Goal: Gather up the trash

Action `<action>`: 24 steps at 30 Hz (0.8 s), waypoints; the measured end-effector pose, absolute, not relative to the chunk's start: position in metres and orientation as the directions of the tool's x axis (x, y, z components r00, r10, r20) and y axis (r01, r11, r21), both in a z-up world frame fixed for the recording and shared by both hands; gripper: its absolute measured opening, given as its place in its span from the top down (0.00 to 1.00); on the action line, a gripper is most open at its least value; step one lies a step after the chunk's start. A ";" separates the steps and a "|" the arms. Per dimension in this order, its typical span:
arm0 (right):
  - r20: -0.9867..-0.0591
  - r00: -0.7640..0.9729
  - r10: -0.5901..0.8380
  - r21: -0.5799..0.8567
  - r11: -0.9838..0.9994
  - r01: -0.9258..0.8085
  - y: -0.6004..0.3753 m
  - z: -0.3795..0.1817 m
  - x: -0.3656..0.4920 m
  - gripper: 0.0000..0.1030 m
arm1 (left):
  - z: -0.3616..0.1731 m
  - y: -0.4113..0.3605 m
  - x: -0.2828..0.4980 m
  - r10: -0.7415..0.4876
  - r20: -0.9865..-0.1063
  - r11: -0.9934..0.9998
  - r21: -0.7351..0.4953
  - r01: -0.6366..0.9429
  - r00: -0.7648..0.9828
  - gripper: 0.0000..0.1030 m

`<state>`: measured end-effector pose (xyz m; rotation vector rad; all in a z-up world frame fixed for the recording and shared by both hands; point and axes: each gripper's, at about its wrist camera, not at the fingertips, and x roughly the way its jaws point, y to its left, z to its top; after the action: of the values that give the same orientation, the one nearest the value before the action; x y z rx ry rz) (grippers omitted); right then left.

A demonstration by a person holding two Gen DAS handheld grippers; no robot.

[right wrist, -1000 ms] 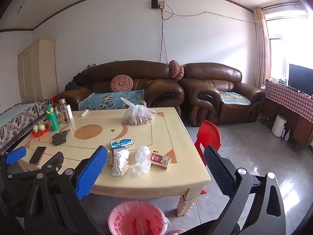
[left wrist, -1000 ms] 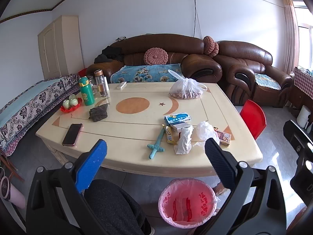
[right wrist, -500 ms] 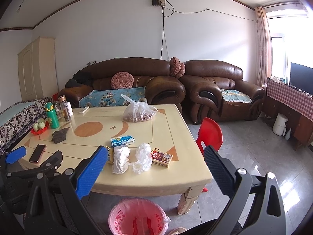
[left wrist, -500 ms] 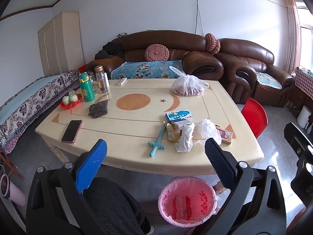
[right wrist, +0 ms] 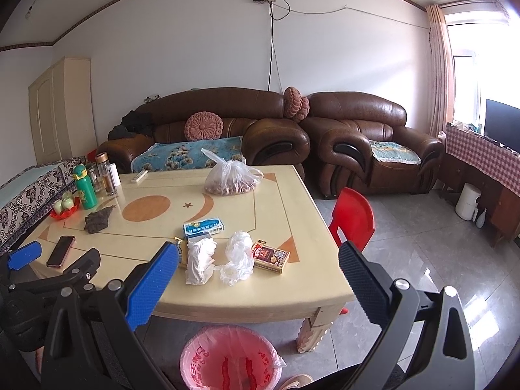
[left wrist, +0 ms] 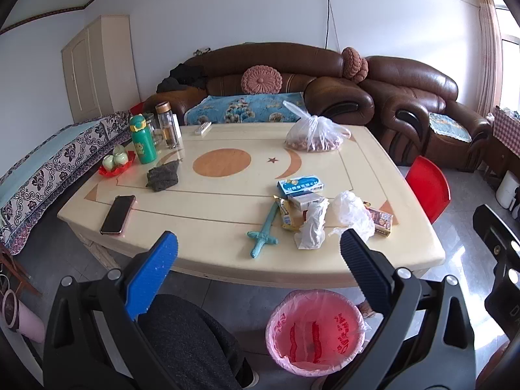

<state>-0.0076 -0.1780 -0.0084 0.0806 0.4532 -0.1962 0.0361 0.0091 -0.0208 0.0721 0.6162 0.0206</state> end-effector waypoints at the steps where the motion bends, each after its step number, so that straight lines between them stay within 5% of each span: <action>1: -0.447 0.878 -0.170 0.034 0.978 0.207 -0.179 -0.010 -0.005 0.06 | -0.022 0.008 0.039 0.042 -0.580 0.997 0.075 0.002 0.814 0.05; 24: -0.533 0.841 -0.096 -0.010 0.994 0.107 -0.193 -0.050 0.066 0.06 | -0.060 0.007 0.101 0.055 -0.664 0.985 0.156 0.067 0.746 0.05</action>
<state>0.0660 -0.1929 -0.0497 0.0201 0.5616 -0.1073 0.1005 0.0067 -0.0598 0.1746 0.7303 -0.0065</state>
